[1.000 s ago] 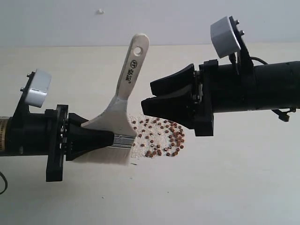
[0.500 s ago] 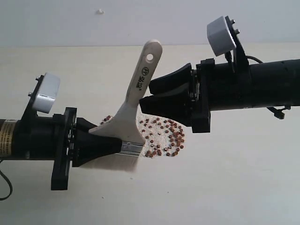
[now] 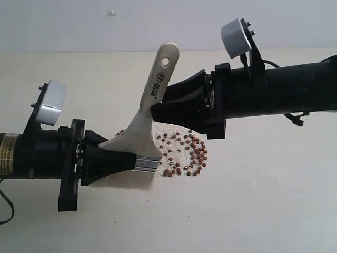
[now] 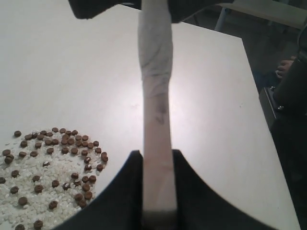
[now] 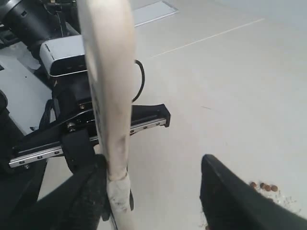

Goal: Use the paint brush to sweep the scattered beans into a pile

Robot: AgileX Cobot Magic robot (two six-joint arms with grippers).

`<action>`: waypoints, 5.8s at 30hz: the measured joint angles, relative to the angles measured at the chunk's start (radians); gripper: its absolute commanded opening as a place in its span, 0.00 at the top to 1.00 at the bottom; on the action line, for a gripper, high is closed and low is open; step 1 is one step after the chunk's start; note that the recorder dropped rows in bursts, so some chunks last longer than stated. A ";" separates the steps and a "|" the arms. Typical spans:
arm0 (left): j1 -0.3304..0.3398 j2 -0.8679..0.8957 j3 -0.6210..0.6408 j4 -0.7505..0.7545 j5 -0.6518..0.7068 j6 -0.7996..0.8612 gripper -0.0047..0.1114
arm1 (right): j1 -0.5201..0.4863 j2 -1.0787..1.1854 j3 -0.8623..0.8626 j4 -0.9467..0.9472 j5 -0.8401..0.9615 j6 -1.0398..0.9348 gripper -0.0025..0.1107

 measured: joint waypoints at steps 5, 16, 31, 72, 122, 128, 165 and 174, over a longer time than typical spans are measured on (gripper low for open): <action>0.000 0.000 0.000 -0.004 0.000 0.000 0.96 | 0.000 0.043 -0.022 -0.002 0.060 0.000 0.50; 0.000 0.000 0.000 -0.002 0.000 -0.002 0.96 | 0.000 0.050 -0.046 -0.004 0.081 0.000 0.50; 0.000 0.000 0.000 -0.002 -0.002 -0.011 0.96 | 0.000 0.015 -0.060 -0.003 0.081 0.000 0.50; 0.000 0.000 -0.046 0.063 -0.010 -0.056 0.96 | 0.048 -0.007 -0.083 -0.015 0.110 0.011 0.98; 0.006 -0.057 -0.058 -0.012 0.043 -0.132 0.53 | 0.067 -0.192 -0.167 -0.152 -0.324 0.497 0.98; 0.004 -0.094 -0.054 0.097 -0.003 -0.141 0.71 | 0.051 -0.207 -0.174 -0.208 -0.549 0.537 0.98; 0.383 -1.152 0.472 -0.150 0.129 -0.394 0.96 | 0.051 -0.900 0.332 -0.607 -1.171 1.156 0.98; 0.383 -1.353 0.472 -0.080 0.178 -0.608 0.96 | 0.051 -0.982 0.459 -0.612 -1.217 1.181 0.98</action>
